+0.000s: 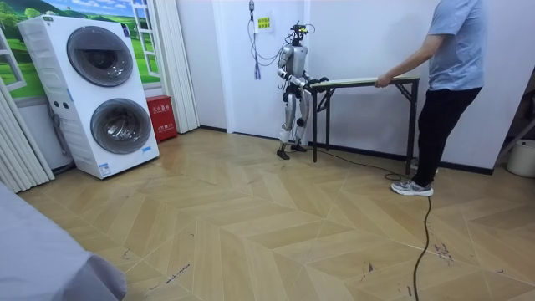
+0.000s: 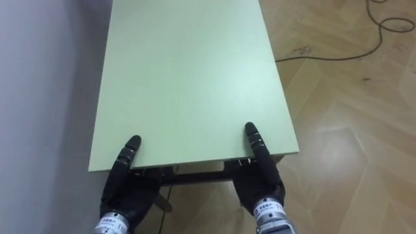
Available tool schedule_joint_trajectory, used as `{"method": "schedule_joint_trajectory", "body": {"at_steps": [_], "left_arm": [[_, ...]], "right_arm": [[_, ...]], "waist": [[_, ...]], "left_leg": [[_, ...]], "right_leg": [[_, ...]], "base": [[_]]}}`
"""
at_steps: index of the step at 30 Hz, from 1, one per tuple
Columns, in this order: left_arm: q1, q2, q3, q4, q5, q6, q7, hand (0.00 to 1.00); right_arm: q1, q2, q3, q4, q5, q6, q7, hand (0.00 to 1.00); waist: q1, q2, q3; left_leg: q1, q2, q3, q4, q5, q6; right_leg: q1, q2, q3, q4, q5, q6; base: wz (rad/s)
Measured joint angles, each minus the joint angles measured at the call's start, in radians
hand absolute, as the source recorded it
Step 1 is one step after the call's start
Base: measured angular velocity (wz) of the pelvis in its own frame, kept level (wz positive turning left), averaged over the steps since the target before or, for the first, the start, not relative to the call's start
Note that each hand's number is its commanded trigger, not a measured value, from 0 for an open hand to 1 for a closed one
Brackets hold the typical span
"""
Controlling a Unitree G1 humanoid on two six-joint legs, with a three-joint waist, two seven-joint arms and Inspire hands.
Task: Move table with human
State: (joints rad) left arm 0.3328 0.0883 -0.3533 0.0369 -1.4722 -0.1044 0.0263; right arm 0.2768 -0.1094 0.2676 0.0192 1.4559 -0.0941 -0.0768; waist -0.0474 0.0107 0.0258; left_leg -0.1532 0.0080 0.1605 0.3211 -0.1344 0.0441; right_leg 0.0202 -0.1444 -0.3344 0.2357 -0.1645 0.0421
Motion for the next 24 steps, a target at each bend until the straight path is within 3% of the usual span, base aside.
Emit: {"method": "schedule_joint_trajectory", "body": {"at_steps": [6, 9, 10, 11, 12, 13, 21, 24], "left_arm": [[0.0, -0.003, -0.002, 0.0, -0.002, -0.007, 0.022, 1.0], [0.0, -0.006, -0.004, 0.0, -0.002, -0.007, 0.046, 1.0], [0.001, -0.005, -0.007, 0.003, -0.003, -0.007, 0.057, 1.0], [0.001, 0.001, -0.007, 0.003, -0.007, -0.007, 0.058, 1.0], [0.001, 0.001, -0.004, 0.004, -0.008, -0.007, 0.058, 1.0], [0.001, -0.004, -0.001, 0.006, -0.008, -0.007, 0.059, 1.0], [0.003, 0.003, -0.003, 0.044, -0.007, 0.009, 0.059, 1.0], [0.006, 0.012, -0.003, 0.049, 0.005, 0.018, 0.058, 1.0]], "right_arm": [[0.0, -0.001, 0.006, 0.003, -0.007, -0.001, -0.013, 1.0], [0.002, -0.002, 0.006, 0.014, -0.007, -0.003, -0.016, 1.0], [0.006, 0.0, 0.005, 0.02, -0.007, -0.004, -0.019, 1.0], [0.01, 0.006, 0.007, 0.021, -0.008, -0.004, -0.02, 1.0], [0.009, 0.007, 0.009, 0.021, -0.009, -0.004, -0.02, 1.0], [0.005, 0.001, 0.012, 0.021, -0.01, -0.008, -0.02, 1.0], [0.014, -0.004, 0.021, 0.063, 0.011, -0.015, -0.014, 1.0], [0.028, -0.003, 0.024, 0.078, 0.031, -0.013, 0.001, 1.0]], "waist": [[0.022, 0.0, -0.0001], [0.025, 0.0, 0.0001], [0.023, 0.001, 0.001], [0.024, -0.006, 0.0022], [0.024, -0.01, 0.0032], [0.026, -0.007, 0.0033], [0.011, -0.006, 0.0028], [0.015, -0.005, 0.003]], "left_leg": [[0.0, -0.015, -0.003, -0.008, 0.002, 0.003], [0.027, -0.016, -0.017, -0.032, 0.005, 0.008], [0.039, -0.014, -0.029, -0.035, 0.005, 0.008], [0.039, -0.019, -0.03, -0.037, 0.005, 0.008], [0.035, -0.025, -0.029, -0.037, 0.004, 0.007], [0.026, -0.029, -0.021, -0.039, 0.003, 0.007], [0.075, -0.027, -0.013, -0.088, 0.003, 0.007], [0.105, -0.016, -0.02, -0.106, 0.003, 0.007]], "right_leg": [[0.001, -0.014, 0.003, 0.003, 0.001, 0.001], [-0.005, -0.024, 0.006, 0.045, -0.002, 0.013], [-0.016, -0.026, 0.017, 0.065, -0.012, 0.026], [-0.016, -0.01, 0.058, 0.003, -0.014, 0.026], [-0.016, -0.004, 0.063, -0.025, -0.011, 0.023], [-0.012, -0.008, 0.044, -0.032, -0.008, 0.021], [0.014, 0.005, 0.06, -0.024, -0.008, 0.021], [-0.002, 0.007, 0.066, 0.049, -0.009, 0.021]], "base": [[0.09], [0.06], [0.08], [0.08], [-0.04], [0.0], [0.04], [0.0]]}}
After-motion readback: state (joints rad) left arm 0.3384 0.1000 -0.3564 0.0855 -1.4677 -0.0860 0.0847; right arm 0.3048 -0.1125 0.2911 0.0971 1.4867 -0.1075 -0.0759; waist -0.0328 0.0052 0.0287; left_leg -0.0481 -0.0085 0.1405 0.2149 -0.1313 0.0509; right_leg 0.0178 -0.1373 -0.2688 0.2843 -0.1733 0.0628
